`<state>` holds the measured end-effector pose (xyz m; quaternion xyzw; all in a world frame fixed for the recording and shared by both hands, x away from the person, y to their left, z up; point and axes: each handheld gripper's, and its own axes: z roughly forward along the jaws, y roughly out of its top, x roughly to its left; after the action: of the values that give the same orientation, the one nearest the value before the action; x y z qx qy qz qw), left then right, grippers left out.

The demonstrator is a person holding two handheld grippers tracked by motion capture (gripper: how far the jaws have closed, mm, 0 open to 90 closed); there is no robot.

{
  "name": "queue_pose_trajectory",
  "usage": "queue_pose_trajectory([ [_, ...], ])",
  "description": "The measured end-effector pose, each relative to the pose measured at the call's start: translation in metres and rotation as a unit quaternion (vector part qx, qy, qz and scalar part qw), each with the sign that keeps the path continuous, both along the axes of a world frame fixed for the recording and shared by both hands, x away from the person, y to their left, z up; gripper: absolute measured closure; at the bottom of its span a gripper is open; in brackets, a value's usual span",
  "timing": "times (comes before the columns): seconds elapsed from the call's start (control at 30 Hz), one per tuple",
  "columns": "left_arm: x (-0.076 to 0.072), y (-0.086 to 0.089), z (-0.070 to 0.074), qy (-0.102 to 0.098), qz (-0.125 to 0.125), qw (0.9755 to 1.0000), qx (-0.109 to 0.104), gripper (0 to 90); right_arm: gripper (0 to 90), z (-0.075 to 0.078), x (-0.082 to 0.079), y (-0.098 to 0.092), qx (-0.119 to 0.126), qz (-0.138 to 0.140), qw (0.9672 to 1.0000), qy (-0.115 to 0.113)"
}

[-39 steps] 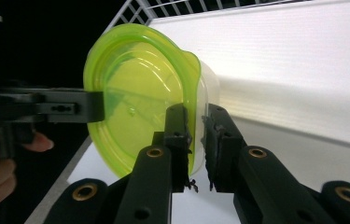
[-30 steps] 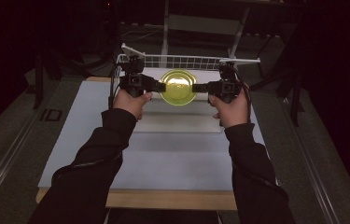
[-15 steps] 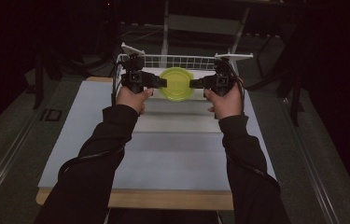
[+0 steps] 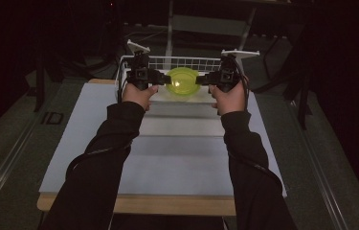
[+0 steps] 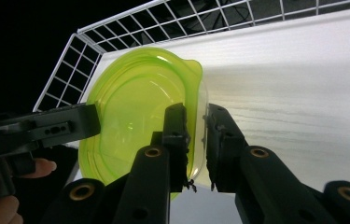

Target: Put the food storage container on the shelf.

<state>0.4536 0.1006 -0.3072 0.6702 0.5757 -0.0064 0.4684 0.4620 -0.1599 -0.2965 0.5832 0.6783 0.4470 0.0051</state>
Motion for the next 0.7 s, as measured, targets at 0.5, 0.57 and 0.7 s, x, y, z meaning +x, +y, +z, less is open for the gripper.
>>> queue_pose_trajectory([
  [0.5,0.012,0.008,0.004,-0.026,0.019,0.9994,0.013,53.7,58.3,-0.007,0.006,0.001,0.019,0.006,0.9997,-0.013],
  [0.57,0.007,0.013,0.005,-0.033,0.020,0.9992,0.012,52.1,53.6,-0.004,0.003,0.002,0.011,0.013,0.9995,-0.028],
  [0.7,-0.010,0.022,0.008,-0.054,0.006,0.9985,0.000,48.7,52.2,0.005,-0.008,0.001,-0.003,0.024,0.9983,-0.054],
])
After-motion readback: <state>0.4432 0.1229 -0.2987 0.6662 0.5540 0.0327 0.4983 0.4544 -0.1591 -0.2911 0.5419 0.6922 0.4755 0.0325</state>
